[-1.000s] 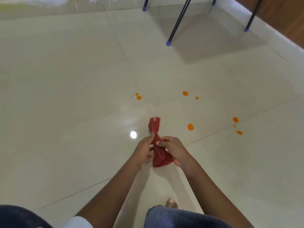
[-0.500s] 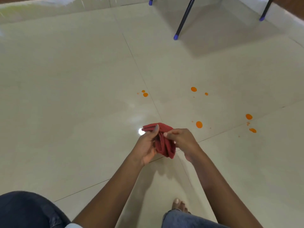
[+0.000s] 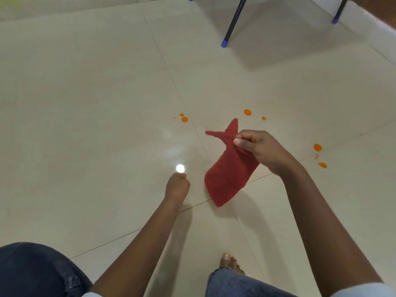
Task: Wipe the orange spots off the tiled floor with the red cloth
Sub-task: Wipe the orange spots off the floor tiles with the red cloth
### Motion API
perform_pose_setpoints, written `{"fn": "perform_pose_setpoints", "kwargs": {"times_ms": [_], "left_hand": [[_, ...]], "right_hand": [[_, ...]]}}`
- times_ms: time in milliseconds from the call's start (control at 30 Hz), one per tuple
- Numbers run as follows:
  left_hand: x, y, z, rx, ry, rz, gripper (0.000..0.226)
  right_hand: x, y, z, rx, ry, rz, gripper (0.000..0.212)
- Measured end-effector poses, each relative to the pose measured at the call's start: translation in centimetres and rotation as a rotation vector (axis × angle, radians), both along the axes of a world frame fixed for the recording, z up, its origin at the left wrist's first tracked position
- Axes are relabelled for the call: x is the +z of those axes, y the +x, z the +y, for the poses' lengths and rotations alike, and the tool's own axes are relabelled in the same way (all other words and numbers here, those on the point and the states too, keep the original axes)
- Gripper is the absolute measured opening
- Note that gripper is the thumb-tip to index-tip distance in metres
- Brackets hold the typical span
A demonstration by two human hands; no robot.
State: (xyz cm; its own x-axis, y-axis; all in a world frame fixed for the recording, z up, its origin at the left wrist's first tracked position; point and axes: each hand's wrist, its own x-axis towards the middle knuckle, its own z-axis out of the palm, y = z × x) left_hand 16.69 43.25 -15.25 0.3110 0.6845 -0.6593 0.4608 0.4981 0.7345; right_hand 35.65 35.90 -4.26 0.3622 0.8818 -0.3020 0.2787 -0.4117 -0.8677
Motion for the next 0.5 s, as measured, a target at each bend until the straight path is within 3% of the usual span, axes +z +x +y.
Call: {"fn": "perform_pose_setpoints", "kwargs": {"times_ms": [67, 133, 200, 300, 400, 500], "left_hand": [[2.2, 1.3, 1.9, -0.137, 0.215, -0.109, 0.064], [4.9, 2.6, 4.1, -0.347, 0.166, -0.320, 0.096], [6.9, 3.5, 6.0, -0.551, 0.057, -0.410, 0.107], [8.8, 4.2, 7.0, -0.716, 0.029, -0.492, 0.077], [10.0, 4.9, 7.1, -0.767, 0.223, -0.374, 0.032], [10.9, 5.6, 7.5, -0.751, 0.346, -0.340, 0.031]], "right_hand": [[1.6, 0.1, 0.6, 0.131, -0.049, -0.036, 0.020], [3.6, 0.2, 0.7, 0.244, -0.092, -0.031, 0.018], [5.3, 0.7, 0.4, 0.321, -0.115, 0.001, 0.017], [6.3, 1.8, 0.0, 0.348, -0.144, 0.022, 0.016], [5.5, 3.0, 0.1, 0.285, -0.157, -0.040, 0.015], [4.5, 3.8, -0.2, 0.213, -0.126, -0.124, 0.015]]}}
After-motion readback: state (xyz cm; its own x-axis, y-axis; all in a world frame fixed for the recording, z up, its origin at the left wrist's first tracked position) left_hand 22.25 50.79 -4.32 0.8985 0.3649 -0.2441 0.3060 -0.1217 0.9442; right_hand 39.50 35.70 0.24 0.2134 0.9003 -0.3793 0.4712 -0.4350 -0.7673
